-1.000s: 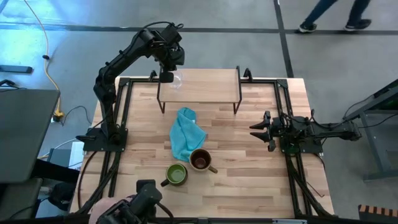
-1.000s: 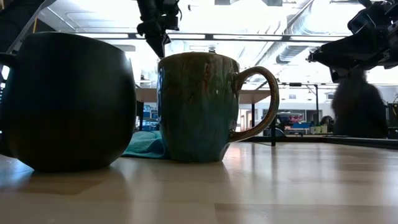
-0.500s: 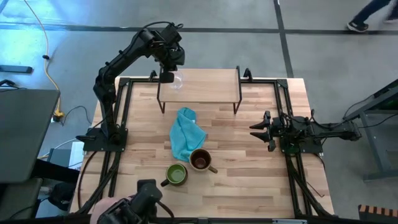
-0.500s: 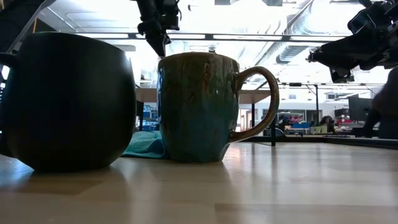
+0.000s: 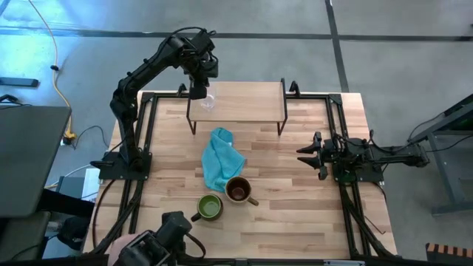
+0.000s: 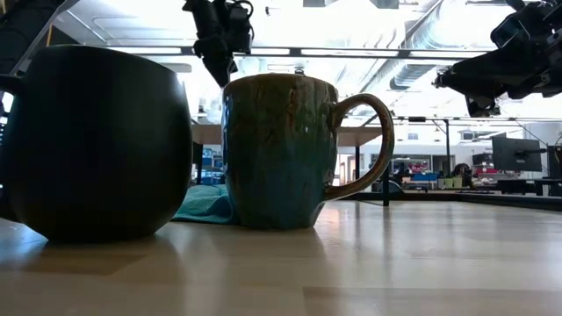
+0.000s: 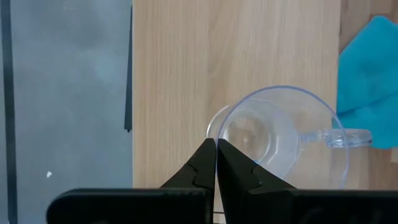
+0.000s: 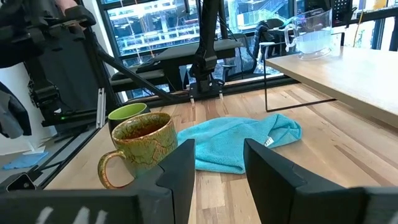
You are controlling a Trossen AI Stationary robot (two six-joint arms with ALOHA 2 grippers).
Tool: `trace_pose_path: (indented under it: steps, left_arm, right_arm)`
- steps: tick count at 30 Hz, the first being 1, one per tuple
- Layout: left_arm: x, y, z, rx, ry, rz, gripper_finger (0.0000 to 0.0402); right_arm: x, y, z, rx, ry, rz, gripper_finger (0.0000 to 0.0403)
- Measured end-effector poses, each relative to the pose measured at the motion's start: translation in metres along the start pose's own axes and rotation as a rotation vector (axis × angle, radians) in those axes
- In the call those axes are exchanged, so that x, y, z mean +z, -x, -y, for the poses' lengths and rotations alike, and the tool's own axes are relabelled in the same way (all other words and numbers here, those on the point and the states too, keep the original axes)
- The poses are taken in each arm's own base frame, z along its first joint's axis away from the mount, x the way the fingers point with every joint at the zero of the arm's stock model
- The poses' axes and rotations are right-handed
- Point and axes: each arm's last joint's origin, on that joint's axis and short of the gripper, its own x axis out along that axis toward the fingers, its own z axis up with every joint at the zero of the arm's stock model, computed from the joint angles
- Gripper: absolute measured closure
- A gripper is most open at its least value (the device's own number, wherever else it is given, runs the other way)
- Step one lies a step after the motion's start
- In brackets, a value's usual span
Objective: Stack small to large cups/mugs on shelf
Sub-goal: Put the transparent mug on the shelf
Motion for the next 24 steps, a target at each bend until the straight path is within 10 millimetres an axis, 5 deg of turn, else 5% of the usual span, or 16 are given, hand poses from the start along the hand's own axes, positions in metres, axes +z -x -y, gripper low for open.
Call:
trace_pose_path:
  steps: [24]
  left_arm:
    - [0.0008, 0.0, -0.0007, 0.007, -0.043, 0.008, 0.0401]
  right_arm:
    - [0.0001, 0.0, 0.0002, -0.007, 0.001, 0.002, 0.0275]
